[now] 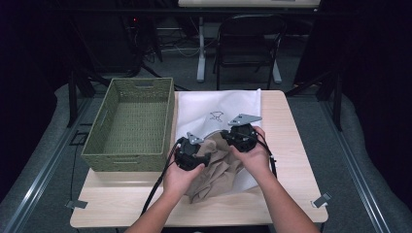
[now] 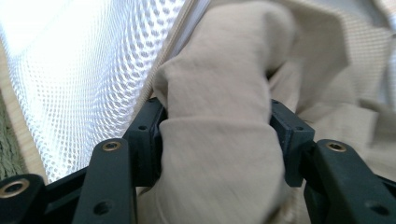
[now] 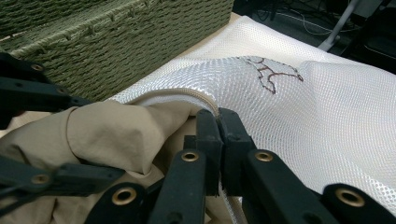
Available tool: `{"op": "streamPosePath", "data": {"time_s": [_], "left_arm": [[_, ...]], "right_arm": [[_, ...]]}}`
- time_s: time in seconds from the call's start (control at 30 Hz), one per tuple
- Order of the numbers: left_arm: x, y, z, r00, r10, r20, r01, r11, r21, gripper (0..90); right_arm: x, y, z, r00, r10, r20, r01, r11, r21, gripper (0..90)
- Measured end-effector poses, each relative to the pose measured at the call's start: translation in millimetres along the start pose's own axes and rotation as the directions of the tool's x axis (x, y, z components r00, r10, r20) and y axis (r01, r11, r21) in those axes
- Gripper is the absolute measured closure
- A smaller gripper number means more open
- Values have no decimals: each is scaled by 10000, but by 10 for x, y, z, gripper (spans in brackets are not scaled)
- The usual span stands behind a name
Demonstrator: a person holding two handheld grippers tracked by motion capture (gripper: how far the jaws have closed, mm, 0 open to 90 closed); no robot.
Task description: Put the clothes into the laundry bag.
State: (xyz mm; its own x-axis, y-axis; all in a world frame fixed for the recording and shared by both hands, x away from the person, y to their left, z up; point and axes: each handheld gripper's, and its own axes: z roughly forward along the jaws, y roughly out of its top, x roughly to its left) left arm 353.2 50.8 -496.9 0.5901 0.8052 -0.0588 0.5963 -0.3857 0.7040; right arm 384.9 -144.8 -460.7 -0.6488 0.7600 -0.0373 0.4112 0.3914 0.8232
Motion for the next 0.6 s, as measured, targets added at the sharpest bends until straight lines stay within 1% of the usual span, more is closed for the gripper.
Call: {"op": "streamPosePath", "data": {"time_s": [0.03,0.07,0.1,0.13,0.2,0.23,0.27,0.3,0.33,0.37,0.43,0.47,0.5,0.53,0.57,0.6], "left_arm": [[1,10,-62,9993,-126,348,139,9992,-370,468],[1,10,-62,9993,-126,348,139,9992,-370,469],[-3,16,-89,9980,-269,565,297,9984,-486,469],[2,24,-120,9974,-230,690,267,9982,-528,469],[-8,26,-176,9961,-320,826,380,9967,-712,468],[-10,19,-237,9952,-184,965,258,9967,-765,465],[-10,19,-237,9952,-184,965,258,9967,-765,469],[-18,13,-266,9955,-107,943,190,9960,-870,469],[-21,3,-296,9958,86,912,4,9952,-980,470],[-24,-4,-319,9960,156,881,-66,9948,-1017,467],[-16,-53,-375,9969,283,739,-198,9932,-1145,450],[11,-119,-414,9967,361,730,-269,9920,-1231,439],[31,-155,-434,9970,387,670,-307,9928,-1159,434],[31,-155,-434,9970,387,670,-307,9928,-1159,430],[79,-225,-454,9983,254,532,-198,9944,-1035,426],[108,-259,-459,9981,159,599,-102,9955,-947,429]], "right_arm": [[0,0,0,10000,1,9,-1,10000,-1,883],[0,0,0,10000,1,9,-1,10000,-1,883],[-1,-1,0,10000,7,6,-7,10000,6,883],[-3,-2,3,10000,2,11,-2,10000,-11,883],[-9,-6,1,10000,10,14,-10,10000,5,883],[-13,-7,-1,10000,-1,4,1,10000,6,883],[-13,-7,-1,10000,-1,4,1,10000,6,883],[-14,-8,-1,10000,25,34,-25,10000,-17,883],[-16,-9,0,10000,27,31,-27,10000,-27,882],[-16,-9,0,10000,27,29,-27,10000,-23,883],[-14,-9,-2,10000,8,26,-7,10000,-4,882],[-12,-7,-5,10000,-4,25,4,10000,-42,882],[-15,-6,-9,10000,20,0,-20,10000,-27,882],[-20,-5,-12,10000,31,-13,-31,10000,-11,882],[-21,-6,-13,10000,40,-17,-40,10000,-3,882],[-21,-8,-9,10000,29,-15,-29,10000,-29,882]]}}
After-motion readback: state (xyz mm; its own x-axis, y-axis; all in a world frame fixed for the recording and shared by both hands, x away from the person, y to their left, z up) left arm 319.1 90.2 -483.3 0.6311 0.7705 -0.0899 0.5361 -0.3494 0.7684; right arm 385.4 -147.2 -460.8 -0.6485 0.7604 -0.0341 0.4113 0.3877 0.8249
